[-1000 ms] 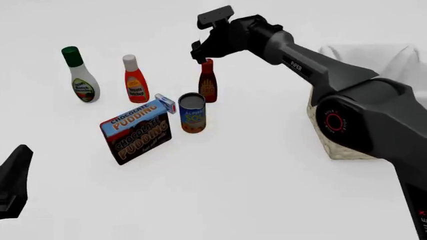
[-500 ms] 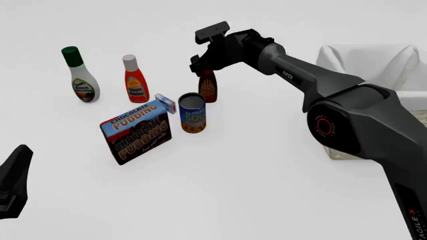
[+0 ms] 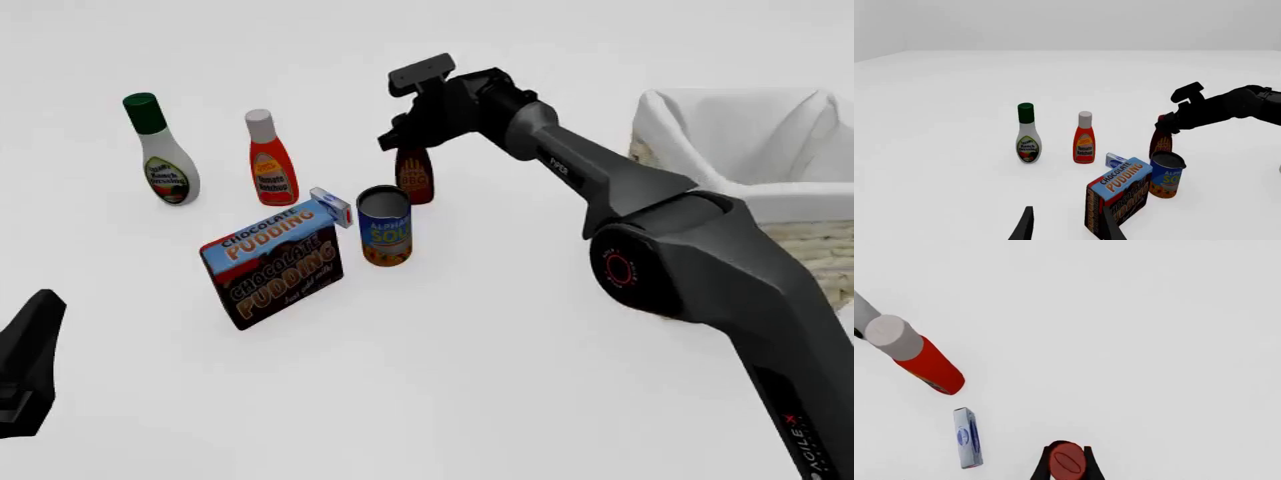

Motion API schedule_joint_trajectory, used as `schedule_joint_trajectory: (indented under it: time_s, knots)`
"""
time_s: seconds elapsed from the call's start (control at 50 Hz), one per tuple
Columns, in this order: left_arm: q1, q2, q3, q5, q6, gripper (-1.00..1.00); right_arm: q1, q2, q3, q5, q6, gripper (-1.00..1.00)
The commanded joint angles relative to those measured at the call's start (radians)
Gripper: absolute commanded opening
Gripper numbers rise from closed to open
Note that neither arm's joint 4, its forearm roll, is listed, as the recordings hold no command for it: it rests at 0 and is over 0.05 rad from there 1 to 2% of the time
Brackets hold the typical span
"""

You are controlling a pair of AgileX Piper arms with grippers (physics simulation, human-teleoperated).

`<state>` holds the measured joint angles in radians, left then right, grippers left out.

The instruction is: Pick the bbq sauce and place it in the basket.

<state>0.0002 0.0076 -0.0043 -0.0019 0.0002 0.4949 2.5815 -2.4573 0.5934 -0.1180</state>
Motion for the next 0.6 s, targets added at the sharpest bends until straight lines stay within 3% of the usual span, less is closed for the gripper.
schedule_joint_trajectory:
  time_s: [0.02, 0.32, 0.48, 0.6]
  knots:
    - [0.000, 0.000, 0.000, 0.000, 0.000, 1.00, -0.006, -0.001, 0.008, -0.007, -0.003, -1.00]
    - [0.000, 0.000, 0.000, 0.000, 0.000, 1.00, -0.017, -0.057, 0.022, -0.001, -0.015, -1.00]
    - [0.000, 0.000, 0.000, 0.000, 0.000, 1.00, -0.027, -0.168, 0.118, -0.042, -0.035, -1.00]
    - [0.000, 0.000, 0.000, 0.000, 0.000, 1.00, -0.036, -0.185, 0.109, -0.033, -0.040, -1.00]
